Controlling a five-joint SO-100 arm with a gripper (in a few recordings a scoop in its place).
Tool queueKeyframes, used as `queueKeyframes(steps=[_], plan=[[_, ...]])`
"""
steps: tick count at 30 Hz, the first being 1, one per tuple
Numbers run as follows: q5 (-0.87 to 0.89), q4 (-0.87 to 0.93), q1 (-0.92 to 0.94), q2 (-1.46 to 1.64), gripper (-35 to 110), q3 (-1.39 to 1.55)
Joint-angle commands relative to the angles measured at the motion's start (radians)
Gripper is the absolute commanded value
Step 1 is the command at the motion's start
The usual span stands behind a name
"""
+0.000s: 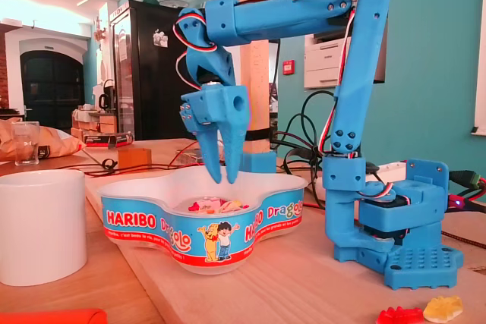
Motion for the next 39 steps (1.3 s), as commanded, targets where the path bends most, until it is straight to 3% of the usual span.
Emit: queueKeyframes(steps=[1,6,39], plan=[[-0.078,-0.124,0.017,0.011,12,-0.011],[-0.155,-0.255,0.026,0.018,12,0.041],[-0.236,-0.348,0.032,0.178,12,0.255]])
